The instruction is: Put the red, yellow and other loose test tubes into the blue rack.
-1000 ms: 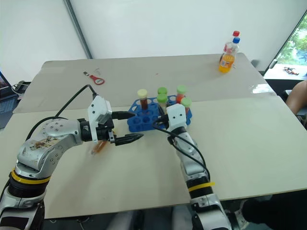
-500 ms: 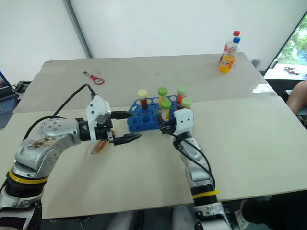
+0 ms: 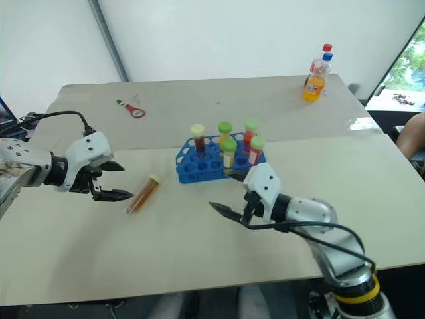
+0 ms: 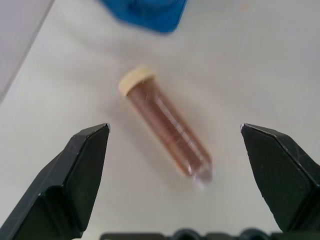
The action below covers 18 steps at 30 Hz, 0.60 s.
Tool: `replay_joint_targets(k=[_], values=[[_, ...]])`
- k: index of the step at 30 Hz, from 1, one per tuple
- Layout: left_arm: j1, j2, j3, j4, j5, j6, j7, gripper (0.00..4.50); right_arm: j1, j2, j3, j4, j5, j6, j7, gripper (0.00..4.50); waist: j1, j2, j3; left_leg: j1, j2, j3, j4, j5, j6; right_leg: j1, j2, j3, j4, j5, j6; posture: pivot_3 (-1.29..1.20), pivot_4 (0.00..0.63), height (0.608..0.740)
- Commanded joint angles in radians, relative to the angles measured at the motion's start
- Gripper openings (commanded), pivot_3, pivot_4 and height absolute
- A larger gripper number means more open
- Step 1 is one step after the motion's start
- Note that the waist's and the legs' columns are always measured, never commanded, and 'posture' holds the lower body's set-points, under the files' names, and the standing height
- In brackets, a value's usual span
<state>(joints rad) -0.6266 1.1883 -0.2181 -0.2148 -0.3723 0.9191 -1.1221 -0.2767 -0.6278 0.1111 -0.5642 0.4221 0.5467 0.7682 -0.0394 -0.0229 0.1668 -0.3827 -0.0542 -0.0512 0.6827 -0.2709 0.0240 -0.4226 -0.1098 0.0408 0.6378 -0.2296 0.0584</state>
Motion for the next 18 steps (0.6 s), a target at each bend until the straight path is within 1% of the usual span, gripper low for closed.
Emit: replay_joint_targets(k=[1,4,6,8,13,18], values=[[-0.088,-0.077,-0.105,0.055,0.078,0.083,0.031,4.5,-0.07,-0.028,0.02,-0.028,0.047,0.02,0.078,4.48,0.008,0.0,0.0,0.0,0.0,0.0,0.0,0.0,0.0,0.0,0.0,0.0,0.001,0.0,0.0,0.0,0.15,0.74],[-0.157,-0.148,-0.177,0.111,0.113,0.159,0.045,4.5,-0.1,-0.019,0.038,-0.014,0.041,0.018,0.082,4.48,0.012,-0.002,0.0,-0.002,0.0,-0.001,0.001,0.0,0.0,0.0,0.0,0.0,0.003,0.0,0.0,0.0,0.15,0.74],[-0.222,-0.199,-0.224,0.145,0.116,0.264,0.058,4.5,-0.101,-0.011,0.041,-0.009,0.04,0.016,0.078,4.48,0.016,-0.003,0.001,-0.004,0.0,-0.001,0.002,0.0,0.0,-0.002,0.0,0.0,0.004,0.0,0.0,0.0,0.15,0.74],[-0.263,-0.223,-0.278,0.168,0.132,0.31,0.057,4.5,-0.092,-0.01,0.042,-0.011,0.039,0.012,0.079,4.48,0.019,-0.003,0.001,-0.008,0.0,-0.002,0.007,-0.001,0.002,-0.004,0.0,-0.001,0.005,0.0,0.0,0.0,0.15,0.74],[-0.367,-0.343,-0.333,0.311,0.165,0.423,0.135,4.5,-0.061,-0.018,0.032,-0.023,0.031,0.014,0.064,4.48,0.024,-0.004,0.001,-0.008,-0.001,-0.001,0.012,-0.003,0.004,-0.002,0.0,-0.001,0.005,0.0,0.0,0.0,0.15,0.74],[-0.401,-0.369,-0.382,0.362,0.166,0.45,0.144,4.5,-0.014,-0.049,0.007,-0.029,0.023,0.032,0.049,4.48,0.024,-0.004,0.001,-0.008,0.0,-0.002,0.012,-0.002,0.004,-0.003,0.0,-0.001,0.006,0.0,0.0,0.0,0.15,0.74]])
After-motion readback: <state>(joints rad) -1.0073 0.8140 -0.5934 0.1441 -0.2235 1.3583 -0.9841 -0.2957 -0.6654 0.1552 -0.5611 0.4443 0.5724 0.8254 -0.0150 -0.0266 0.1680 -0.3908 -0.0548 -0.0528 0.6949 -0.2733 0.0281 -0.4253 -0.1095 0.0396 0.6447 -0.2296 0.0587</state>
